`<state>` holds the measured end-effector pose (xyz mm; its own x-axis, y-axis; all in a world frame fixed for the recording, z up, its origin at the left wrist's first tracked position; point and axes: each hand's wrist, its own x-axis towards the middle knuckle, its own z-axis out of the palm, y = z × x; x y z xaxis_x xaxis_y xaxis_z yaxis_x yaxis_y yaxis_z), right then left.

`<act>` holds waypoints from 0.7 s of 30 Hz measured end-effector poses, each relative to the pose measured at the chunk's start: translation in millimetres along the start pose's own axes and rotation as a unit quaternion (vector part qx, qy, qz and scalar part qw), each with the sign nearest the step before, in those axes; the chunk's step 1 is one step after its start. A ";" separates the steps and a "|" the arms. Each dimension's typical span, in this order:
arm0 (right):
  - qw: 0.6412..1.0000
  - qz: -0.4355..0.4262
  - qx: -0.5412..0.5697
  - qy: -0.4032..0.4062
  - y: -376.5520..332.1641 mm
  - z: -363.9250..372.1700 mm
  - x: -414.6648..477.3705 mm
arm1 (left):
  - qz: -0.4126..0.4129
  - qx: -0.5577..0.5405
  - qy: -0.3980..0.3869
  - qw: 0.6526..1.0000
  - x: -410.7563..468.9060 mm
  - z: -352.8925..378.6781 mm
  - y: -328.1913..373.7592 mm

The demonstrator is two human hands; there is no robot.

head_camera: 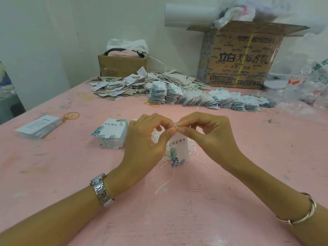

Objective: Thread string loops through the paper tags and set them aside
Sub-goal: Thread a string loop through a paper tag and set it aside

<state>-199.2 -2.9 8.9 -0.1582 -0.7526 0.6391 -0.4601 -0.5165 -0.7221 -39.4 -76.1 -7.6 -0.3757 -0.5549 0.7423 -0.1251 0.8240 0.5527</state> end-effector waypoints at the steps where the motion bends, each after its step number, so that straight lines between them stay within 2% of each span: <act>1: 1.000 -0.011 -0.016 -0.006 1.0 -1.5 0.7 | -0.012 -0.005 -0.003 1.000 0.9 0.1 -0.8; 4: 0.999 -0.007 -0.047 -0.001 9.2 -5.0 2.2 | -0.019 -0.020 -0.001 1.000 3.9 -0.8 -4.1; 6: 0.998 0.046 -0.051 0.003 17.1 -6.6 2.7 | -0.031 -0.042 0.014 0.999 6.2 -2.3 -5.3; 8: 0.991 0.127 -0.038 -0.032 23.2 -6.4 1.8 | -0.056 -0.083 0.029 0.995 8.5 -3.8 -6.9; 10: 0.983 0.163 -0.053 -0.071 28.0 -5.3 0.0 | -0.082 -0.149 0.035 0.985 10.7 -5.0 -8.6; 16: 0.984 0.157 -0.028 -0.083 28.4 -5.0 1.3 | -0.144 -0.295 0.075 0.941 19.2 -10.5 -13.4; 21: 0.977 0.185 0.069 -0.080 29.4 -5.1 1.0 | -0.184 -0.375 0.099 0.903 26.5 -15.9 -15.5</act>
<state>-217.3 -16.7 -10.3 -0.1479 -0.9470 0.2853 -0.2725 -0.2383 -0.9322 -32.8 -105.4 9.5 -0.2553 -0.8455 0.4690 0.4767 0.3120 0.8218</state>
